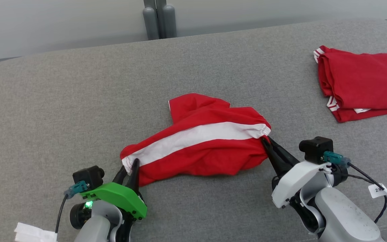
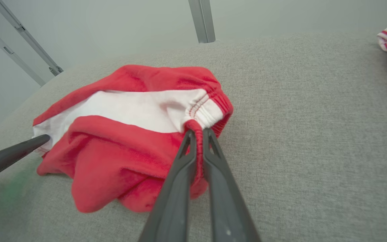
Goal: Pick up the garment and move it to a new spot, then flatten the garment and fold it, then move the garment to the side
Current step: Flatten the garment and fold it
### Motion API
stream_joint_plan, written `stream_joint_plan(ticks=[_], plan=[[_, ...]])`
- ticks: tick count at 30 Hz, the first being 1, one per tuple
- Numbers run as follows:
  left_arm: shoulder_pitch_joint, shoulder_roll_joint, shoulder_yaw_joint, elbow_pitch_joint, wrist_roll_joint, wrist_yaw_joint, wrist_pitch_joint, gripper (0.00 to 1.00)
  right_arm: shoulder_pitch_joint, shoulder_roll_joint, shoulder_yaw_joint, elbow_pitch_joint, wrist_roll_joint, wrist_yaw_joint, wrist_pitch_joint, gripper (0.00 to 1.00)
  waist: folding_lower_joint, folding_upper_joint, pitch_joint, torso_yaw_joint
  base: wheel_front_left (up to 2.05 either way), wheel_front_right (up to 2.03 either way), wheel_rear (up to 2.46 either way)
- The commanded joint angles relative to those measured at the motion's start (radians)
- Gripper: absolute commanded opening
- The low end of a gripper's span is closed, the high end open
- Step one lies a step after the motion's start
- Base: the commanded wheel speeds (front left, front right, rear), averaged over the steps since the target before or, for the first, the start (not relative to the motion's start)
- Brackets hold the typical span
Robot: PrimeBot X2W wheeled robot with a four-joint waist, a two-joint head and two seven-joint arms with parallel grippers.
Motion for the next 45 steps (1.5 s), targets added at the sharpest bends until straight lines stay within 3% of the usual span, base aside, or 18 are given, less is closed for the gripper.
stream_joint_plan(ticks=[1,5,7,8,15,21,31,39,42,45], plan=[[-0.014,0.002,-0.002,0.001,-0.009,-0.004,-0.007,0.4,0.002,-0.003,-0.003,-0.001,-0.003,0.0,-0.006,0.0,0.0,0.0,-0.002,0.0,0.0,0.0,0.0],[0.0,0.002,-0.007,-0.006,-0.012,-0.007,-0.02,0.25,0.013,-0.003,-0.007,0.003,-0.004,0.0,-0.007,0.0,0.0,0.0,-0.009,0.002,0.0,0.0,0.0],[0.01,0.004,-0.01,-0.013,-0.013,-0.009,-0.023,0.05,0.019,-0.003,-0.007,0.004,-0.004,0.0,-0.006,0.0,0.0,0.0,-0.014,0.005,0.0,0.0,0.0],[0.015,0.005,-0.012,-0.019,-0.013,-0.01,-0.029,0.0,0.02,-0.003,-0.008,0.004,-0.004,0.0,-0.006,0.0,0.0,0.0,-0.016,0.006,0.0,0.0,0.0],[0.042,0.016,-0.011,-0.099,-0.016,-0.015,-0.069,0.0,0.024,-0.011,-0.026,-0.009,-0.012,0.0,-0.028,0.0,0.0,0.0,-0.047,0.009,0.0,0.0,0.0],[0.081,0.025,-0.003,-0.249,-0.029,-0.019,-0.092,0.0,0.037,-0.037,-0.073,-0.082,-0.019,0.0,-0.046,0.0,0.0,0.0,-0.099,0.008,0.0,0.0,0.0],[0.152,0.056,0.001,-0.645,-0.031,0.023,-0.05,0.0,0.11,-0.1,-0.209,-0.426,-0.098,0.0,0.011,0.0,0.0,0.0,-0.18,-0.008,0.0,0.0,0.0],[0.159,0.102,0.022,-0.951,-0.009,0.084,0.021,0.0,0.173,-0.086,-0.311,-0.735,-0.155,0.0,0.117,0.0,0.0,0.0,-0.193,-0.026,0.0,0.0,0.0],[0.138,0.124,0.031,-1.02,-0.008,0.101,0.063,0.0,0.178,-0.077,-0.315,-0.796,-0.158,0.0,0.158,0.0,0.0,0.0,-0.18,-0.028,0.0,0.0,0.0],[0.081,0.154,0.05,-1.011,-0.011,0.104,0.107,0.0,0.128,-0.066,-0.283,-0.779,-0.143,0.0,0.187,0.0,0.0,0.0,-0.152,-0.026,0.0,0.0,0.0]])
